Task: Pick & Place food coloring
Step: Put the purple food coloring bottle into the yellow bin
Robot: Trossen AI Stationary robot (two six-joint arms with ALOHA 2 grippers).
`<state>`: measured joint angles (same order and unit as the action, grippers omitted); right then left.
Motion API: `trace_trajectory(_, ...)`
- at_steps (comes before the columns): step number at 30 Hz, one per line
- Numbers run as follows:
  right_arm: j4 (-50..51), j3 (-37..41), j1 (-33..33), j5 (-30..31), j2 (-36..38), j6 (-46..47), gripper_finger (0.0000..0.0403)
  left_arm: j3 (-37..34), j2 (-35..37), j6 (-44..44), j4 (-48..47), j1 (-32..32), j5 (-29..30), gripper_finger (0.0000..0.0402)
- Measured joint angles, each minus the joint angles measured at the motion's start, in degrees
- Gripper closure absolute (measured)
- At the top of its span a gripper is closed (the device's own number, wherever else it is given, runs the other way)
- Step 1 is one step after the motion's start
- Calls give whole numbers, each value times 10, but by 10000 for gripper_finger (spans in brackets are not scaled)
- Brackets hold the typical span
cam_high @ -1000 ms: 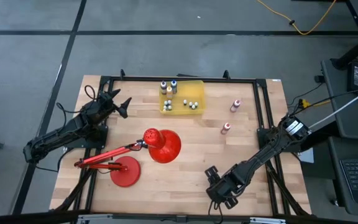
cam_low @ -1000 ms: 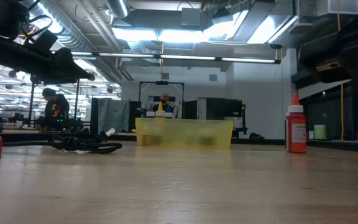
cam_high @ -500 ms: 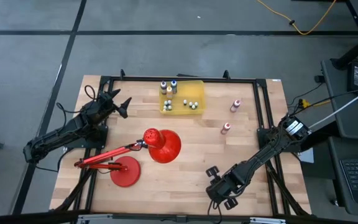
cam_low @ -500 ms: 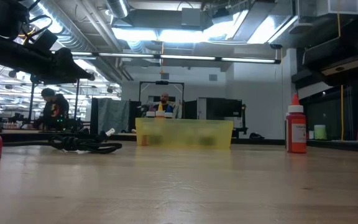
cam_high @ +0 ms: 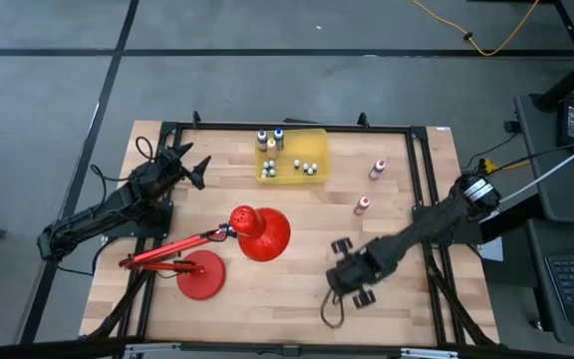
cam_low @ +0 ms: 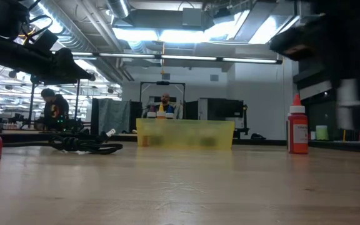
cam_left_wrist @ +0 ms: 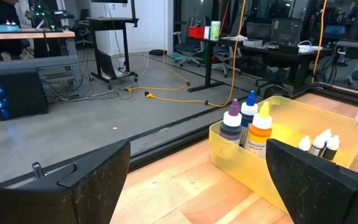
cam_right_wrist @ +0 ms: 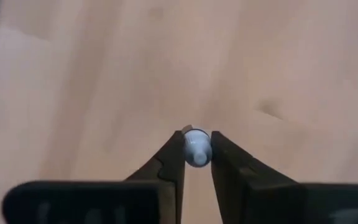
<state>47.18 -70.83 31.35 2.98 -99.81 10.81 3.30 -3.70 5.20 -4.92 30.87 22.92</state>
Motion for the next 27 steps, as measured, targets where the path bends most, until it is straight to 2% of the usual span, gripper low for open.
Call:
trace_trajectory(6, 32, 0, -113, 28, 39, -59, 343, 0, 0, 0, 0, 0, 0, 37)
trace_trajectory(13, 42, -12, -271, 36, 49, -157, 340, 0, 0, 0, 0, 0, 0, 37)
trace_trajectory(21, 37, -102, -395, 49, 27, -257, 339, 0, 0, 0, 0, 0, 0, 37)
trace_trajectory(27, 32, -187, -458, 49, -31, -300, 339, 0, 0, 0, 0, 0, 0, 38)
